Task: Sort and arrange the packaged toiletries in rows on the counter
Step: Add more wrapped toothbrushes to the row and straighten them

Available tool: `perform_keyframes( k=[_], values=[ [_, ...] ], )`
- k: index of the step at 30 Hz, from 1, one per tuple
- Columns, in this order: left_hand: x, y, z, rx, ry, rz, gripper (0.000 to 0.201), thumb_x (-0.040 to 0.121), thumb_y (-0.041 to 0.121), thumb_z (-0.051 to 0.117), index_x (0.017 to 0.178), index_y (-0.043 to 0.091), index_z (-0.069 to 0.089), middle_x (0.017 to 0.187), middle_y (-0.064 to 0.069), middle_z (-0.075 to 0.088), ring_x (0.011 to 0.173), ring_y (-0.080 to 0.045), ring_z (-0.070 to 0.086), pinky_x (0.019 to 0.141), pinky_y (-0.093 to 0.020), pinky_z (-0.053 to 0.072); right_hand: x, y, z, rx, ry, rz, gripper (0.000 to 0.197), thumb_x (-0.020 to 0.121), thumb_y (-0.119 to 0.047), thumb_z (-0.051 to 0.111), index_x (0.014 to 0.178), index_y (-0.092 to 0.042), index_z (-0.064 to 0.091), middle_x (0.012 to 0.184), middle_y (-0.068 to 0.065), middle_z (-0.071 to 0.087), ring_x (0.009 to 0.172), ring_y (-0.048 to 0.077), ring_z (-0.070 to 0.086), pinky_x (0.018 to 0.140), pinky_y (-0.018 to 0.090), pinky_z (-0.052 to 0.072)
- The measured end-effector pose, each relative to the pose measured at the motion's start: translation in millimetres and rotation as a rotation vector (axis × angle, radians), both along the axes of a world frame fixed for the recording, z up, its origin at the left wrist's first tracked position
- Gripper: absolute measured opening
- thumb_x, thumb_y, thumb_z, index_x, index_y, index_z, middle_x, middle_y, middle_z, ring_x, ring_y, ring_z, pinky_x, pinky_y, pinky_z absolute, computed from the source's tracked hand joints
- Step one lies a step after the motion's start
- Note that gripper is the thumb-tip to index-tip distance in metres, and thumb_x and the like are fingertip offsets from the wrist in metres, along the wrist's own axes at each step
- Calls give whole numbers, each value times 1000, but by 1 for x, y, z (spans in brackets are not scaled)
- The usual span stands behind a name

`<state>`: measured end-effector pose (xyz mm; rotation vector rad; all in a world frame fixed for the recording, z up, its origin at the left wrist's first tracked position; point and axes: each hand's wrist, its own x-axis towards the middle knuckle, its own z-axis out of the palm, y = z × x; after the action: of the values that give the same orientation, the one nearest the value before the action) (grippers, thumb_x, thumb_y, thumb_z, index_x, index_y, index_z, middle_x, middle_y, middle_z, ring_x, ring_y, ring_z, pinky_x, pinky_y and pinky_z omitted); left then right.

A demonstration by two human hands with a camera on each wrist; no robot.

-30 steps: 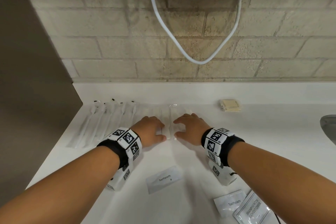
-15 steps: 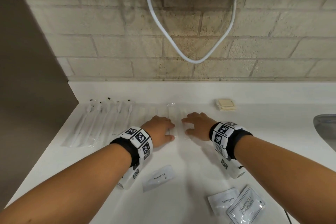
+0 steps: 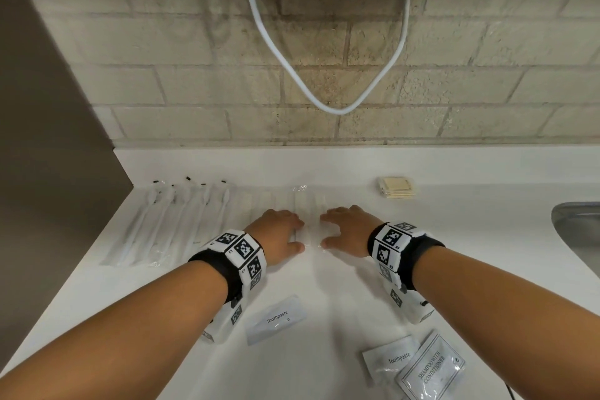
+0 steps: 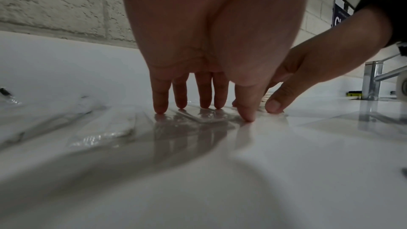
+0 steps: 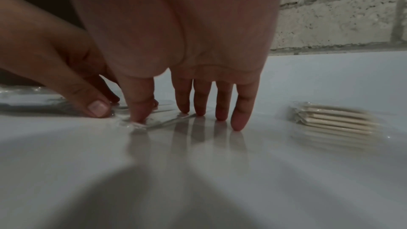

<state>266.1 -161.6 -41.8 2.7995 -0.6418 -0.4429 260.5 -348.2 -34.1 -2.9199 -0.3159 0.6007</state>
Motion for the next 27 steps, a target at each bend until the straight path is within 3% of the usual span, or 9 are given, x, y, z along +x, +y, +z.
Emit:
perform_keyframes(
  k=[12, 16, 20, 24, 27],
  values=[
    [0, -1, 0, 12, 7, 16, 57, 90, 40, 58, 142, 21, 44, 152, -2, 38, 138, -25, 35, 115, -36, 28, 0, 2, 0, -2, 12, -6, 67, 92, -50, 47, 151, -27, 22, 159, -4, 22, 143, 28, 20, 116, 42, 24],
    [2, 4, 3, -33, -7, 57, 61, 89, 44, 57, 144, 25, 39, 153, 4, 35, 140, -21, 31, 115, -34, 26, -1, 3, 2, 70, 27, -48, 75, 90, -50, 52, 152, -27, 17, 160, -2, 16, 145, 26, 20, 116, 41, 23],
    [3, 24, 15, -49, -43, 116, 55, 91, 41, 55, 142, 26, 41, 150, 4, 38, 138, -19, 33, 114, -34, 29, -3, 10, 9, 63, 16, -66, 77, 88, -52, 53, 152, -27, 19, 159, -1, 15, 143, 27, 23, 113, 44, 30],
    [3, 53, 26, 29, -81, 201, 44, 93, 36, 52, 136, 28, 48, 141, 0, 47, 133, -20, 37, 109, -36, 36, -6, 32, 14, 1, -46, 23, 73, 88, -55, 50, 150, -26, 24, 158, -1, 21, 142, 27, 24, 112, 45, 30],
    [-4, 63, 32, 137, -93, 232, 46, 93, 37, 52, 138, 30, 47, 141, -2, 44, 131, -22, 40, 108, -34, 36, -6, 54, 14, 20, -99, 108, 69, 90, -55, 46, 149, -25, 28, 157, -2, 24, 142, 26, 24, 113, 45, 25]
  ],
)
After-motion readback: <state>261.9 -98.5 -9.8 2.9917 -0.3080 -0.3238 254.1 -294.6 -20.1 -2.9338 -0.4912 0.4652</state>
